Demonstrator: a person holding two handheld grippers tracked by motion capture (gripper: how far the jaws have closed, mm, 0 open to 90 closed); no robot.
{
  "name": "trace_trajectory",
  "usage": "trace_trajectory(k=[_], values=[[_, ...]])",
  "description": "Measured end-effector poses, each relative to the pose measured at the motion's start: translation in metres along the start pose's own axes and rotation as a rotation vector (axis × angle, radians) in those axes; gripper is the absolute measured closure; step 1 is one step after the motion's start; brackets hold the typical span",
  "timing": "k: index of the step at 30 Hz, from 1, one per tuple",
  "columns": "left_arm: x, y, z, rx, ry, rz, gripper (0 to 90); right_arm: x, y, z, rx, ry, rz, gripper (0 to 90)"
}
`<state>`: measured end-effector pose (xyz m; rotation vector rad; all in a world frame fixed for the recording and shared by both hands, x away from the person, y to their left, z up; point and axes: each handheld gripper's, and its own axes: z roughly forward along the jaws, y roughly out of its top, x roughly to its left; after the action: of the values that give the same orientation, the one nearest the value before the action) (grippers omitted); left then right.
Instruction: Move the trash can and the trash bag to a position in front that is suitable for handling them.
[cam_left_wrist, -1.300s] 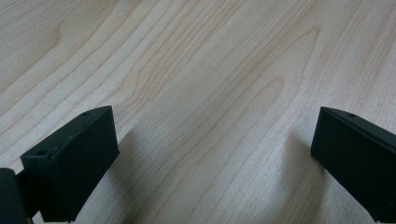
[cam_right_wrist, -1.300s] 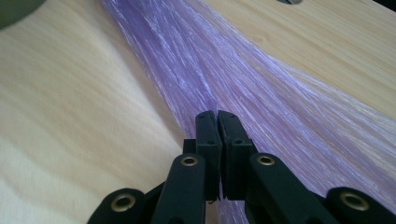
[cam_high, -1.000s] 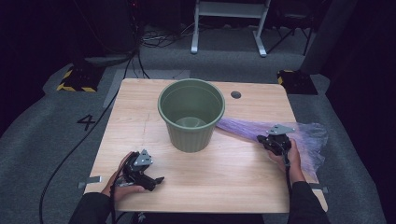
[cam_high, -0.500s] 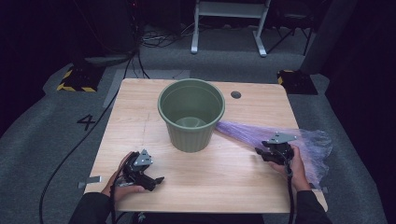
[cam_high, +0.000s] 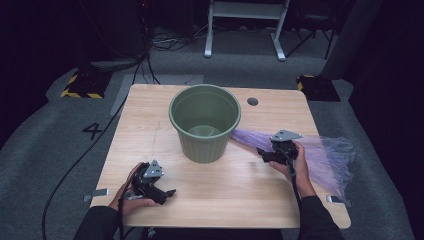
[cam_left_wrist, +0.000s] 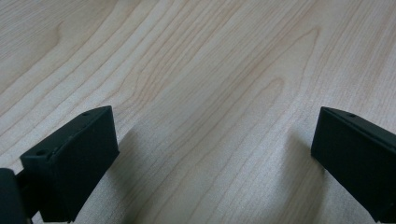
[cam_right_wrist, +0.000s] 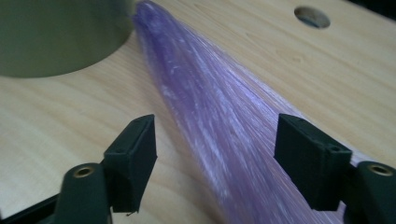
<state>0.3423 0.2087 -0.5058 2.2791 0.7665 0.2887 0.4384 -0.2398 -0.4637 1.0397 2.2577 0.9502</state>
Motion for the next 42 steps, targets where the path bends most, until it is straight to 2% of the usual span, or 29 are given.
trace_trajectory(k=[2,4,7,11,13,15,18,27,30,36,42], values=[[0.0,0.0,0.0,0.0,0.0,0.0,0.3,-0.001,0.003,0.011,0.015,-0.002,0.031,27.7],[0.0,0.0,0.0,-0.001,0.0,0.0,0.2,-0.002,0.005,0.021,0.046,-0.026,0.063,27.8],[0.0,0.0,0.0,0.0,0.0,0.0,0.2,-0.002,0.005,0.033,0.083,-0.047,0.083,32.8],[0.0,0.0,0.0,0.0,0.0,0.0,0.2,-0.004,0.0,0.039,0.082,-0.013,0.124,56.6],[0.0,0.0,0.0,0.0,0.0,0.0,0.3,-0.005,-0.003,0.039,0.075,0.001,0.121,68.4],[0.0,0.0,0.0,0.0,0.0,0.0,0.3,-0.006,-0.006,0.038,0.071,0.007,0.105,76.8],[0.0,0.0,0.0,0.0,0.0,0.0,0.3,-0.007,-0.01,0.033,0.064,0.033,0.093,82.4],[0.0,0.0,0.0,0.0,0.0,0.0,0.3,-0.005,-0.031,0.002,0.019,0.113,0.002,84.2],[0.0,0.0,0.0,0.0,0.0,0.001,0.3,0.001,-0.036,-0.008,-0.009,0.168,-0.046,84.2],[0.0,0.0,0.0,0.0,0.0,0.0,0.3,0.026,-0.034,-0.02,-0.064,0.304,-0.169,84.5],[0.0,0.0,0.0,0.0,0.0,0.001,0.3,0.061,-0.025,-0.018,-0.064,0.412,-0.291,83.5]])
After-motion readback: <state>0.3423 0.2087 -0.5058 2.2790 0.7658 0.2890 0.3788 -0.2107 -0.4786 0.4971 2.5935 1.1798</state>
